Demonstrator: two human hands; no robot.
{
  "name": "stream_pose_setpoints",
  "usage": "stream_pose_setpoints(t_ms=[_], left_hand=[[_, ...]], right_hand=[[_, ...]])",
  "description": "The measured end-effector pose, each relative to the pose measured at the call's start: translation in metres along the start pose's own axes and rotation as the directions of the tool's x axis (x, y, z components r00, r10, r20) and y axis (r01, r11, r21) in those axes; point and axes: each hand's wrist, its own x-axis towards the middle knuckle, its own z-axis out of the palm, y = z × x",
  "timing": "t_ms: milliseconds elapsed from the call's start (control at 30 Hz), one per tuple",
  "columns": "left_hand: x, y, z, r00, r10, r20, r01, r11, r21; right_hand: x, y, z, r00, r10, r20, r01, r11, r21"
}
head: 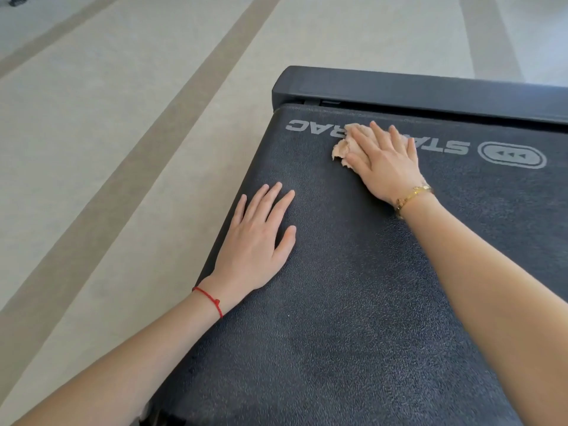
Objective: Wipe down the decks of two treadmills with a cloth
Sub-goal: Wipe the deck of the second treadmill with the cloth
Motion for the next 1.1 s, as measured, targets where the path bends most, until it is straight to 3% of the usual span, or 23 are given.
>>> stream_pose_setpoints(t_ms=[100,300,367,567,767,967,1100], left_hand=[[0.001,-0.001,-0.001,1.0,-0.006,0.003,0.006,1.0,-0.009],[0.001,-0.002,-0.001,1.0,-0.004,0.003,0.004,1.0,-0.012],[0.001,-0.001,-0.001,1.0,-0.007,0.004,0.007,1.0,-0.014],[0.001,-0.001,-0.001,1.0,-0.005,0.006,0.005,1.0,-0.008],[0.001,0.001,-0.003,1.0,-0.008,0.006,0.008,1.0,-0.022],[0.001,-0.003,-0.002,1.0,-0.005,0.002,0.005,0.999,-0.033],[0.001,-0.002,-0.003,1.0,-0.009,-0.006,0.009,0.998,-0.061]], right_hand=[[0.0,-0.009,-0.001,0.999,-0.036,-0.039,0.036,0.999,0.012],[-0.035,0.013,-0.005,0.957,-0.284,-0.055,0.286,0.958,0.022],[-0.034,0.025,-0.005,0.958,-0.275,-0.081,0.278,0.96,0.028],[0.003,0.02,-0.007,0.987,-0.066,-0.148,0.081,0.992,0.096],[-0.037,0.006,-0.005,0.928,-0.322,-0.189,0.346,0.931,0.117],[-0.04,0.021,-0.017,0.983,-0.149,-0.112,0.171,0.958,0.229],[-0.078,0.003,-0.014,0.974,-0.194,-0.121,0.222,0.931,0.29]])
